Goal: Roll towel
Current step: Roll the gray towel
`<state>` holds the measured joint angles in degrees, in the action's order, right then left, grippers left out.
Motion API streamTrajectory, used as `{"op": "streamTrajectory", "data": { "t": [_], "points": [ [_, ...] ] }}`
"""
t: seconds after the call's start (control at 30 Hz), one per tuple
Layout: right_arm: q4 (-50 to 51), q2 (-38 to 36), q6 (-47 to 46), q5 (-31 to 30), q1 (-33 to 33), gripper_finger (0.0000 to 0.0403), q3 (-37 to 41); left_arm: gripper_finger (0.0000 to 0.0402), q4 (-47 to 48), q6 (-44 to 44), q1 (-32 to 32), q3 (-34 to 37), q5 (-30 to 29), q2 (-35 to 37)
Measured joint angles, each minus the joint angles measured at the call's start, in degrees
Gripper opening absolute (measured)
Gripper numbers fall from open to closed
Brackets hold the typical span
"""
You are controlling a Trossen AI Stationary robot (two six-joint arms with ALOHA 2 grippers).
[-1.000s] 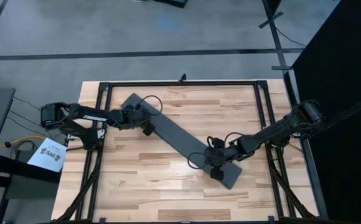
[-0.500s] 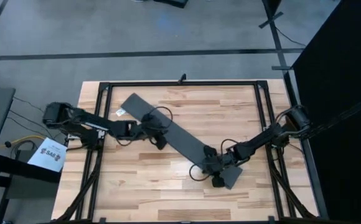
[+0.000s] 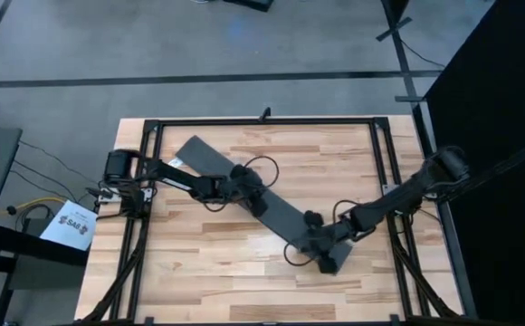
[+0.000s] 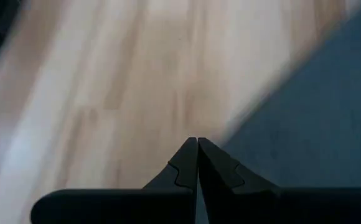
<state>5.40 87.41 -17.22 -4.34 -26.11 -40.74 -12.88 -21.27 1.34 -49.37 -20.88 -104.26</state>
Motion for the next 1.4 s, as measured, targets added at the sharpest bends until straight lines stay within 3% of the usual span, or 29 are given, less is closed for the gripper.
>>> {"op": "streamTrajectory", "data": {
  "t": [0.1, 0.23, 0.37, 0.53, 0.7, 0.87, 1.0, 1.4],
  "points": [
    [6.09, -3.23, -5.37, -0.22, -2.28, 0.0000, -0.20, 0.0081, 4.78, -2.32, -0.04, -0.10, 3.00, -0.69],
    [9.13, -1.86, -11.35, -0.07, -5.25, 0.0000, -0.06, 0.0081, 10.04, -3.57, -0.30, -0.27, 4.52, -0.71],
    [5.01, 2.58, -14.24, -0.05, -7.09, 0.0000, -0.12, 0.0081, 10.58, -4.51, -0.15, -0.28, 4.46, -0.71],
    [-2.79, 6.72, -11.41, 1.62, -7.17, 0.0000, -1.02, 0.0081, 10.14, -4.47, 0.09, -0.19, 4.16, -0.73],
    [2.93, 3.00, -10.33, 1.59, -7.86, 0.0000, -3.89, 0.0081, 10.39, -4.32, 0.64, -0.13, 2.33, -0.78],
    [14.04, -0.98, -18.49, 1.59, -10.51, 0.0000, -4.10, 0.0081, 10.65, -4.51, 0.99, -0.13, 2.00, -0.79],
    [15.57, 0.20, -22.89, 1.45, -12.14, 0.0000, -3.70, 0.0081, 10.75, -4.56, 0.99, -0.13, 2.01, -0.79],
    [8.12, 5.28, -17.88, 1.38, -11.30, 0.0000, -4.63, 0.0081, 10.80, -5.90, 0.99, -0.09, 2.03, -0.84]
  ]
}}
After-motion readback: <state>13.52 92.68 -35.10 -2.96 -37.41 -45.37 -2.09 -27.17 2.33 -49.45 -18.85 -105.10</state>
